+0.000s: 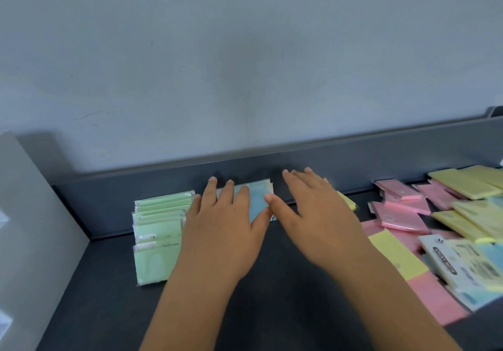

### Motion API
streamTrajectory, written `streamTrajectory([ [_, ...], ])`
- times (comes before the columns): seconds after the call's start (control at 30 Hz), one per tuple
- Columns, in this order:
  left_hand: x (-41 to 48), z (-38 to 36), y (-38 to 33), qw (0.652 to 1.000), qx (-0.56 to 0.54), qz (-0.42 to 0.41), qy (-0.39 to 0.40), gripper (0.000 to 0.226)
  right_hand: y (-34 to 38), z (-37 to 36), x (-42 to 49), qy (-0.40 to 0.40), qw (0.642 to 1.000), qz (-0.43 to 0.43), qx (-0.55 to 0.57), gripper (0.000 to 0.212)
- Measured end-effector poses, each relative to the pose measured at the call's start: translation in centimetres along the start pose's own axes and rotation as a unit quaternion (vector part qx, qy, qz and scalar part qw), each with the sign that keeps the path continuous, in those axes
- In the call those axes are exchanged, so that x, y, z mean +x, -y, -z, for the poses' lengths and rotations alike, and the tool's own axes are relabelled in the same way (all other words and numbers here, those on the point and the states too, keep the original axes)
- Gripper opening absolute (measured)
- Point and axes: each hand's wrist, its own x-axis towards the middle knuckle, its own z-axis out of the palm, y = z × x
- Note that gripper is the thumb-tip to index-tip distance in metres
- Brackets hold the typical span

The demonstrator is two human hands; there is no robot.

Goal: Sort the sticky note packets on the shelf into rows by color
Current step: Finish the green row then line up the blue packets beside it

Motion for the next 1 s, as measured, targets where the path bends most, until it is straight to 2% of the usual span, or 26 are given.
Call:
streamTrajectory([
  [0.07,-0.7,0.0,-0.6,1.000,0.005,-0.002,0.008,0.097,-0.4,0.2,-1.1,-0.004,1.000,-0.015,0.015,0.072],
  [0.23,-1.9,-0.1,-2.1,1.000,-0.005,-0.009,0.008,0.082,-1.8,1.2,-3.4,-0.023,0.998,-0.046,0.035,0.071],
  [0.37,-2.8,-0.3,-4.1,1.000,-0.003,0.010,-0.003,0.079,-4.1,2.3,-5.1,-0.028,0.997,-0.045,0.047,0.073],
  [0.47,-3.7,-0.8,-7.1,1.000,-0.008,0.020,-0.013,0.086,-6.8,4.1,-6.4,-0.024,0.998,-0.041,0.033,0.072],
  [0.7,-6.3,-2.6,-15.6,0.999,-0.039,0.015,0.006,0.077,-14.1,7.7,-10.3,0.012,0.999,-0.034,-0.002,0.065],
  [0.87,-7.4,-3.3,-20.4,0.998,-0.060,-0.005,0.022,0.078,-17.9,9.5,-12.6,0.011,0.999,-0.047,0.015,0.063],
  [1.0,-7.0,-3.3,-23.0,0.997,-0.076,-0.028,-0.006,0.076,-20.0,11.2,-12.9,-0.005,0.999,-0.051,0.012,0.050],
])
